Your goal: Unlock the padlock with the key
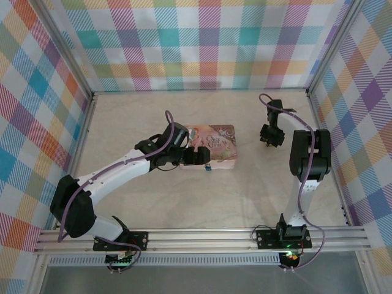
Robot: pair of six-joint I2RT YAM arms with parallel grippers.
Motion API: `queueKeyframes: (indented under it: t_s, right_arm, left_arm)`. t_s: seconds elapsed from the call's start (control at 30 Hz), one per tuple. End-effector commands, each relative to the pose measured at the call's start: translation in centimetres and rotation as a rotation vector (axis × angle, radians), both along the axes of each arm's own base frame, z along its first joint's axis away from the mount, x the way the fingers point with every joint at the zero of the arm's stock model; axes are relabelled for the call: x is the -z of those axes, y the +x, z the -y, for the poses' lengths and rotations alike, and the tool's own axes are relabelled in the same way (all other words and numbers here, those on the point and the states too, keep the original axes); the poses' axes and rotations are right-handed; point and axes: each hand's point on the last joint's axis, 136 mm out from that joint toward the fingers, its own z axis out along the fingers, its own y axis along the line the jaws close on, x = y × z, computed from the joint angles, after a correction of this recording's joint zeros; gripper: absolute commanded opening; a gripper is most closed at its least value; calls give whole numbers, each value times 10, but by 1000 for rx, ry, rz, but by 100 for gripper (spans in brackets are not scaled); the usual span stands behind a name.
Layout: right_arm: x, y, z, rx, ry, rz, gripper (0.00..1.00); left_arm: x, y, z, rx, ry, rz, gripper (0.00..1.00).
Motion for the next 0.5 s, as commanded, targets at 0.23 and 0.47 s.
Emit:
queueKeyframes:
  t_s: [0.23, 0.47]
  right_arm:
    - [14, -4, -3, -16, 29, -39, 20]
    - [17, -7, -6, -17, 49, -47, 0]
  left_arm:
    - [7, -5, 5, 10, -8, -22, 92]
    - [9, -5, 4, 4, -6, -23, 92]
